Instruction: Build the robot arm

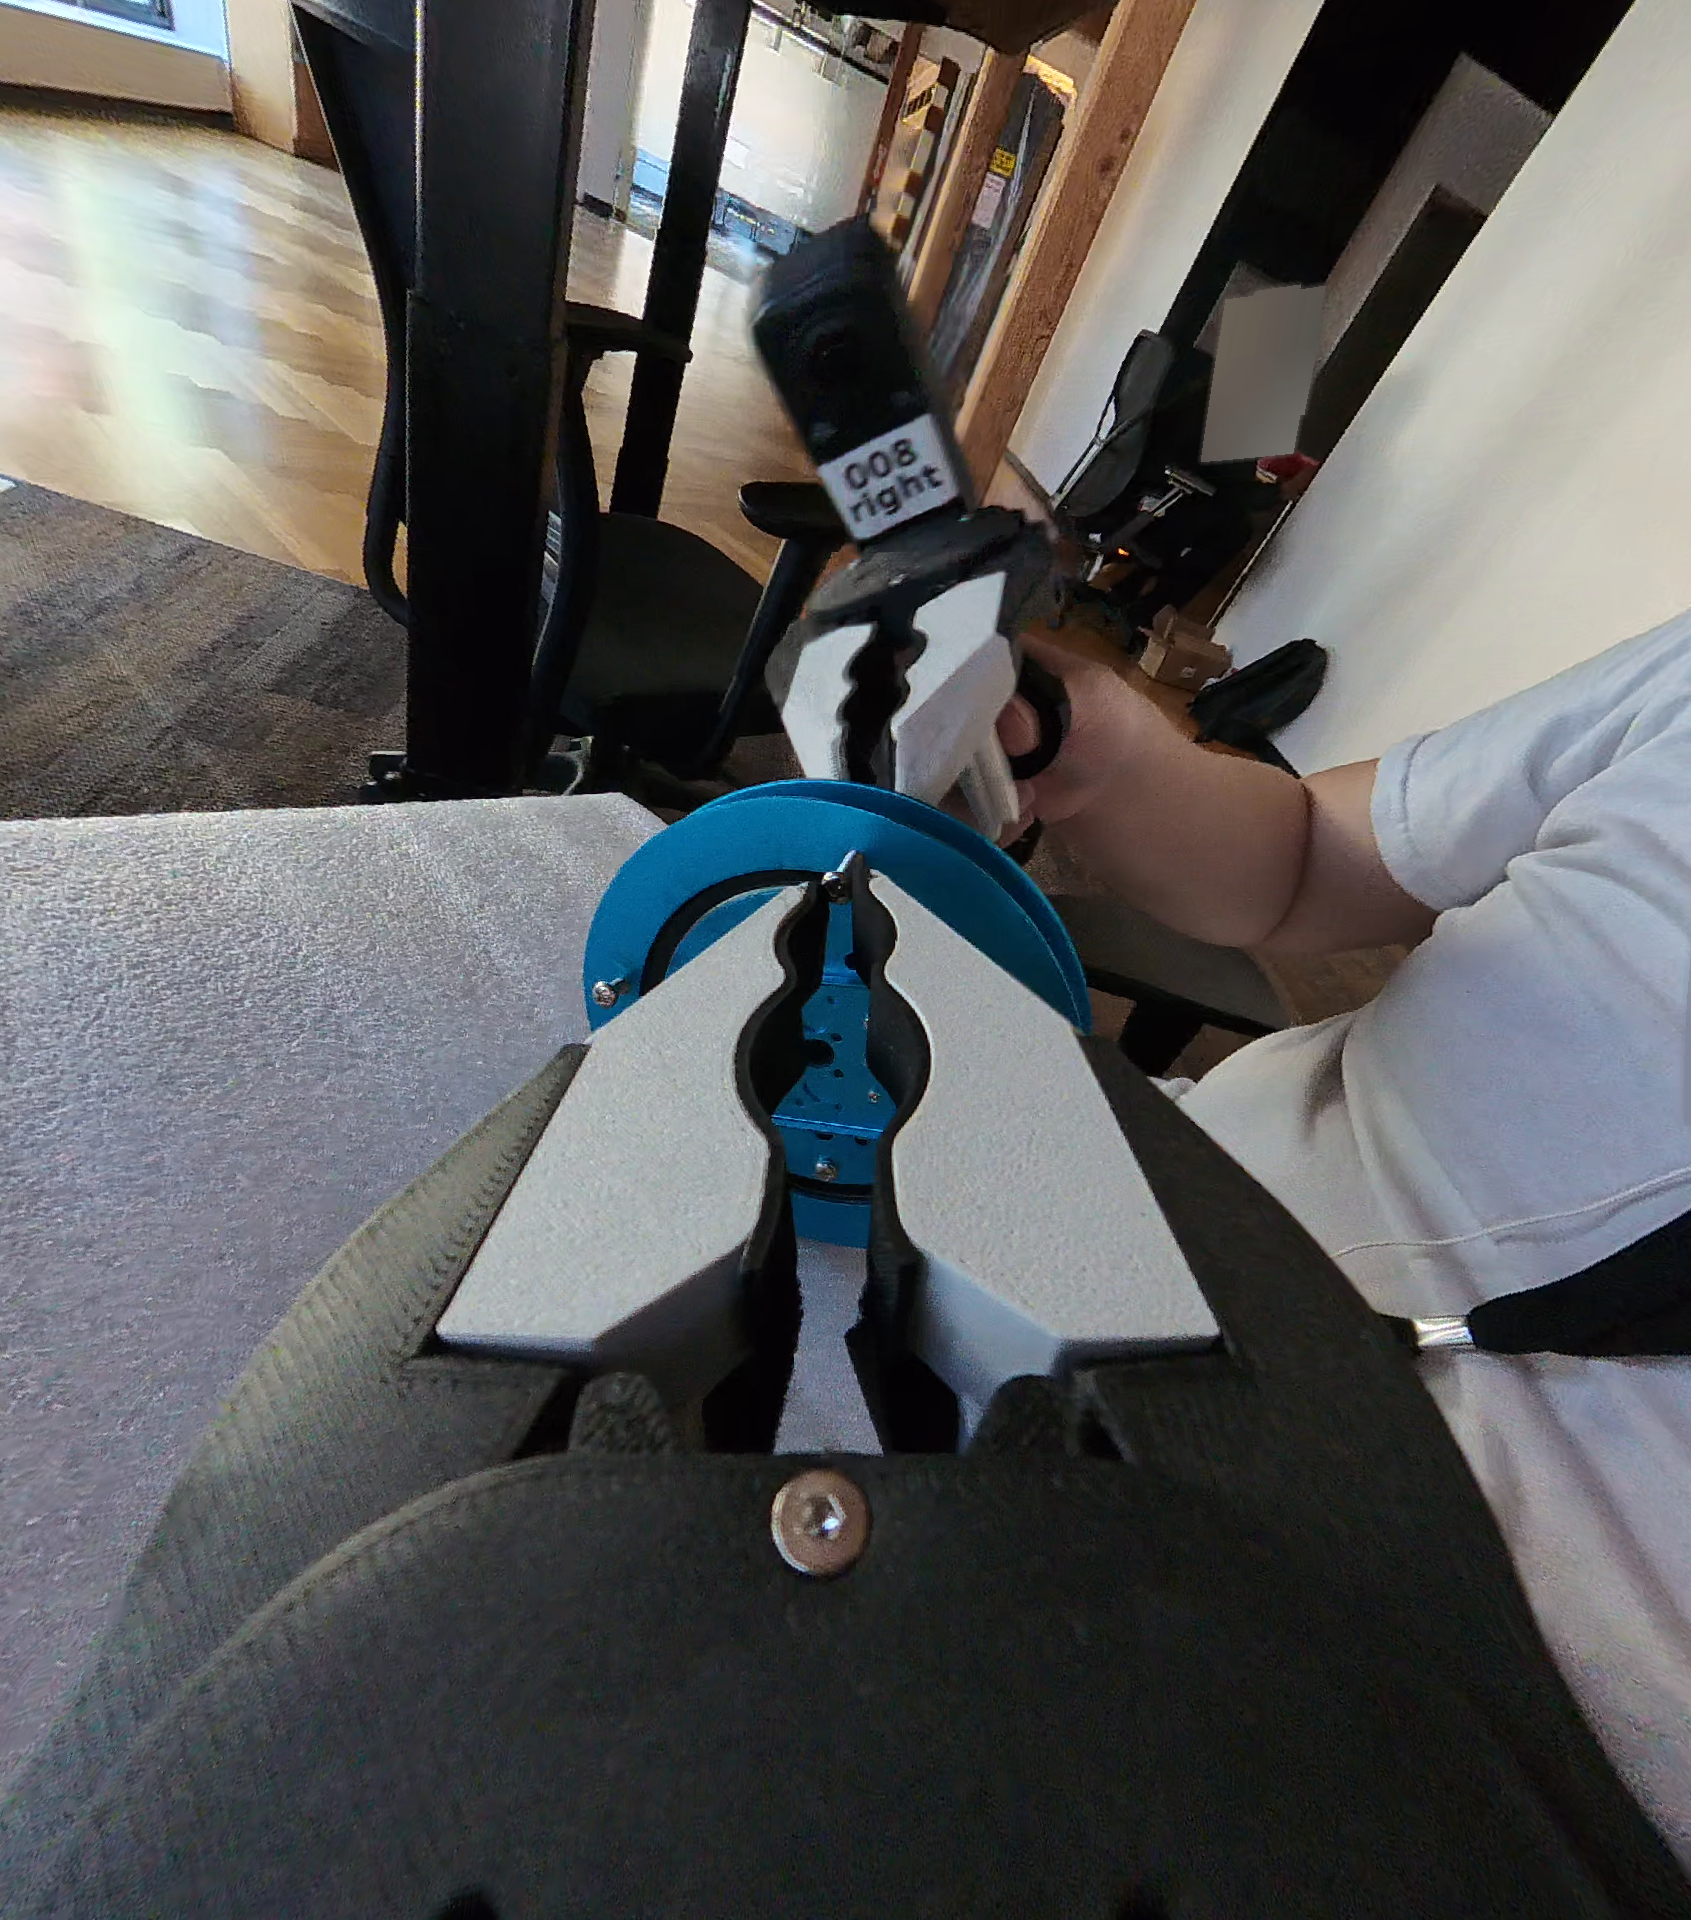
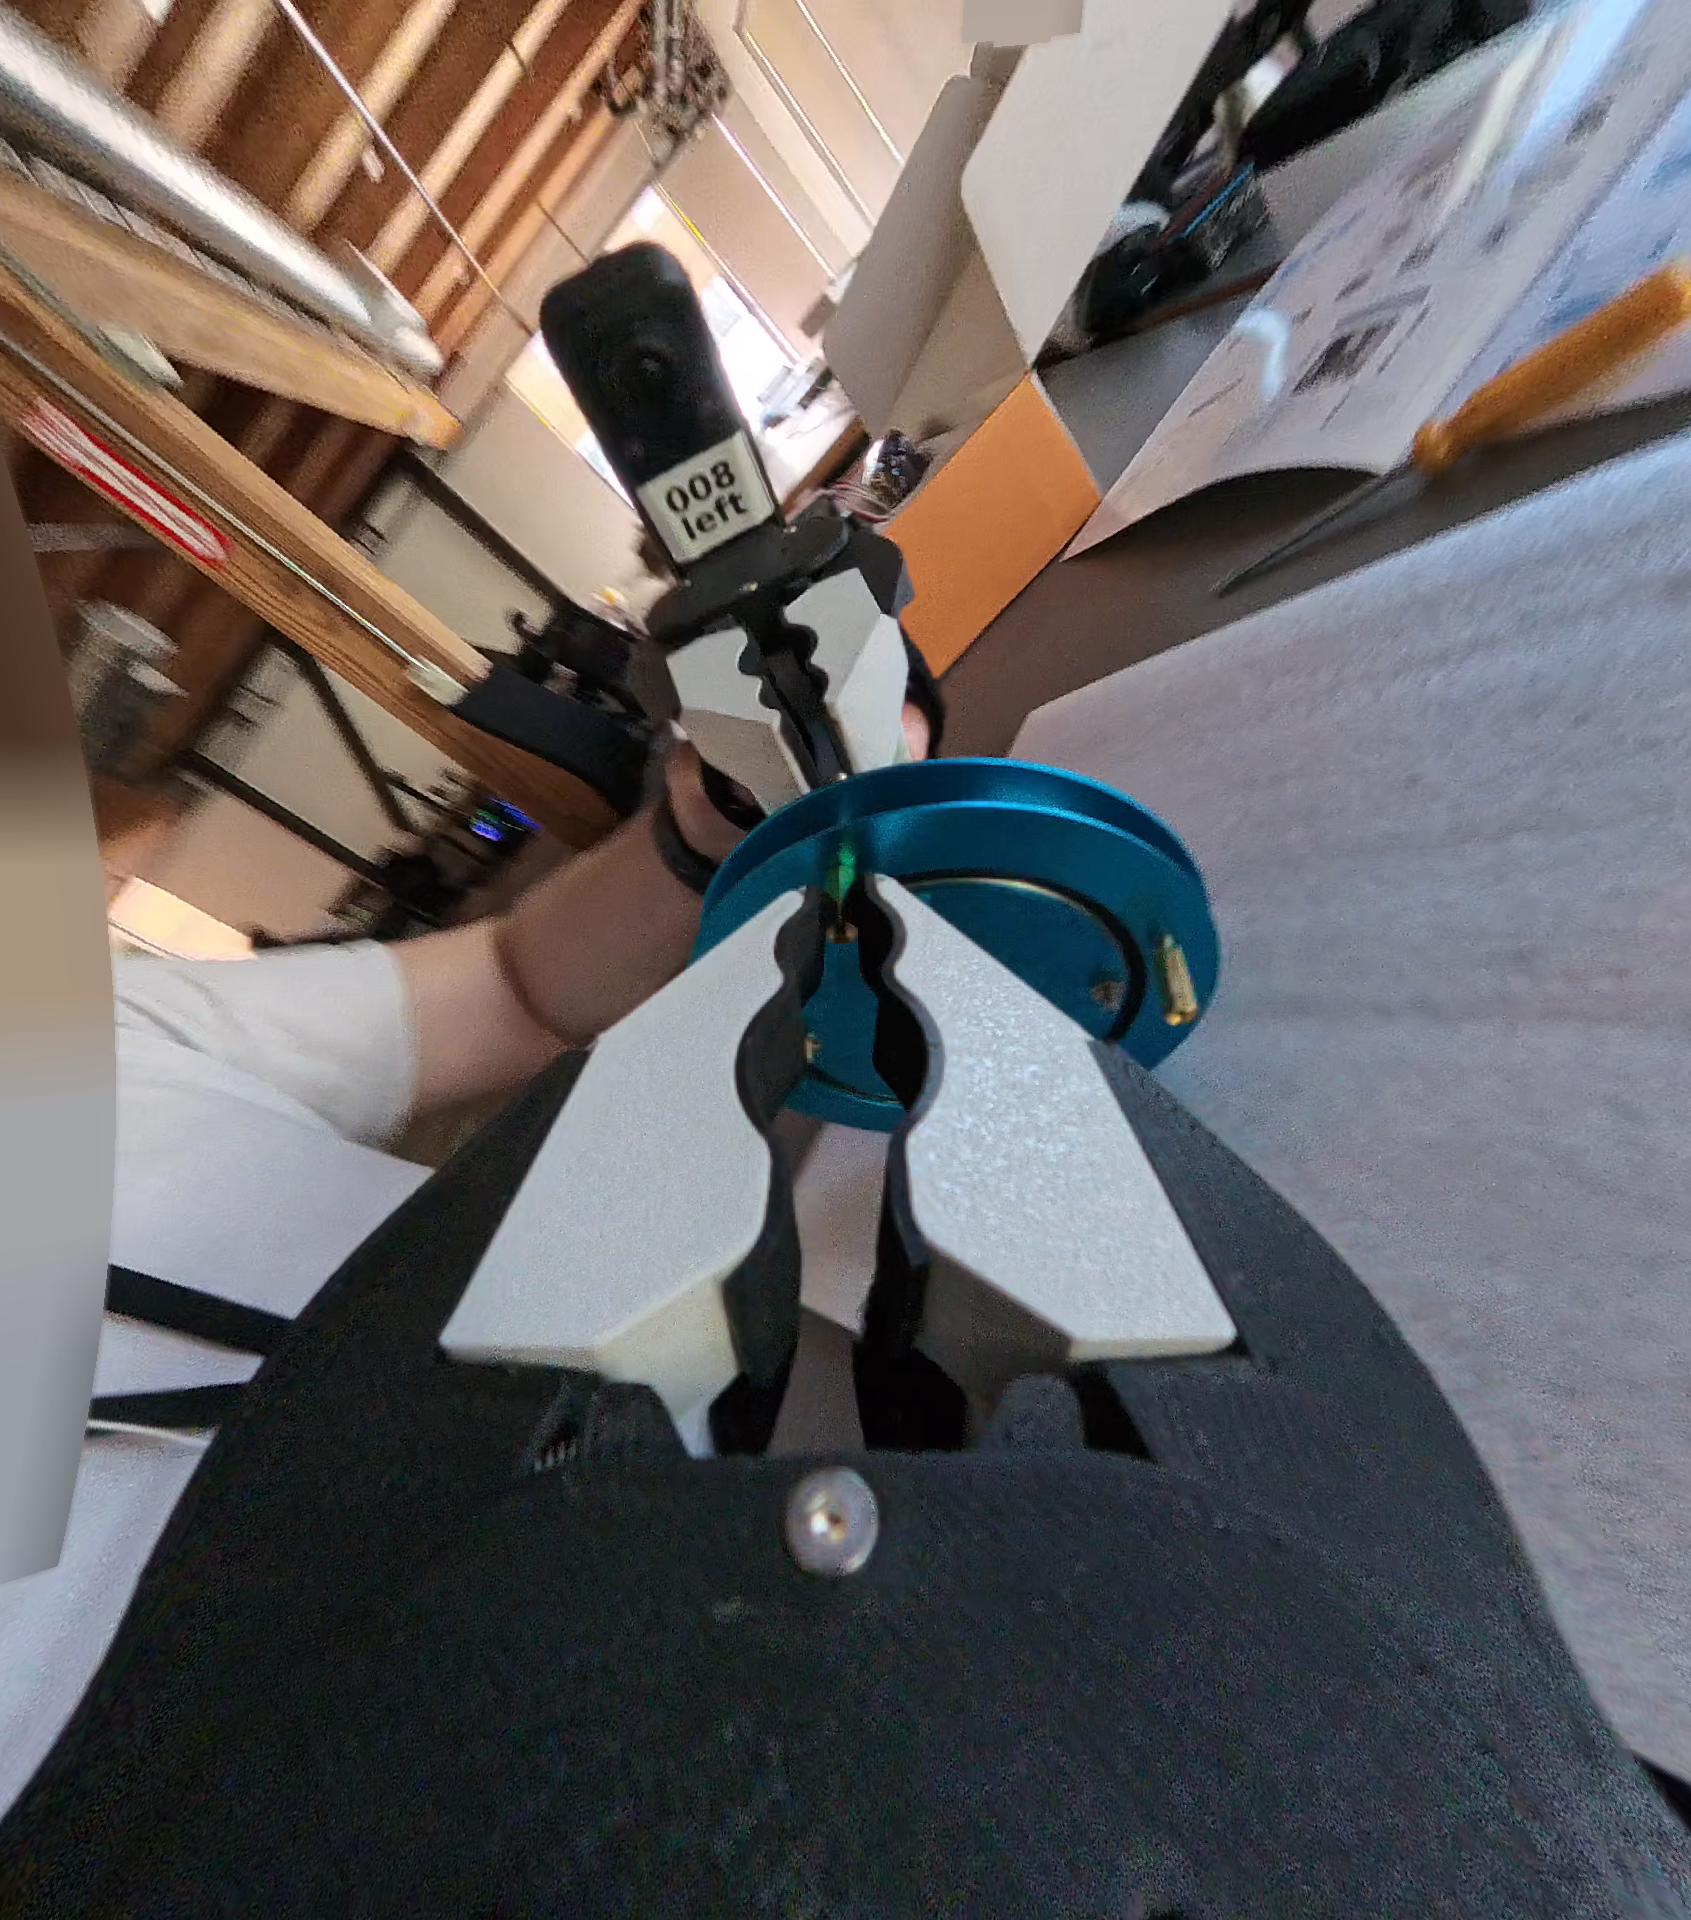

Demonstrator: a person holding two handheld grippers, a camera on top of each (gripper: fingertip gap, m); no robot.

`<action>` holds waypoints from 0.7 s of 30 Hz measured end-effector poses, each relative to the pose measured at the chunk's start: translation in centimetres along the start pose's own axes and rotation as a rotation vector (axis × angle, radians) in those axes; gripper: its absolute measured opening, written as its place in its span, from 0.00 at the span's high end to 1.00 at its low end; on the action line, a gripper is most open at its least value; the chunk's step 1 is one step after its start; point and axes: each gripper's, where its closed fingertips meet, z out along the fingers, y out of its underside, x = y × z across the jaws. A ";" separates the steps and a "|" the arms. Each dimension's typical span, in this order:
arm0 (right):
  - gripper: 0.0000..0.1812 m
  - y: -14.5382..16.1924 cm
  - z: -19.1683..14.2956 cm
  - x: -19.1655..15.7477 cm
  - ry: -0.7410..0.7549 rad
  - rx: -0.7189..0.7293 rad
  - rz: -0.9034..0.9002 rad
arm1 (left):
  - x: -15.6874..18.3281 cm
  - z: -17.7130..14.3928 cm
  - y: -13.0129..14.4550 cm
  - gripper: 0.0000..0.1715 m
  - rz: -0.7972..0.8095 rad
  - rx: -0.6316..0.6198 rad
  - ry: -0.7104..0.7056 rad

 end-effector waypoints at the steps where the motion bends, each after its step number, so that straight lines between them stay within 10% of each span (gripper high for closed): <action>1: 0.98 0.0 0.0 0.0 -0.045 0.009 0.110 | 0.0 0.0 0.0 0.98 0.007 0.000 0.000; 4: 0.97 -0.1 -0.2 -0.1 -0.118 0.031 0.155 | 0.0 0.1 0.1 0.98 0.007 -0.005 -0.003; 12: 0.92 -0.6 -0.9 -0.2 0.269 -0.004 -0.797 | 0.1 0.1 0.1 0.98 -0.018 0.002 0.001; 21: 0.97 0.0 -0.4 0.2 0.307 -0.076 -0.861 | 0.2 0.3 0.1 0.98 -0.042 0.000 0.007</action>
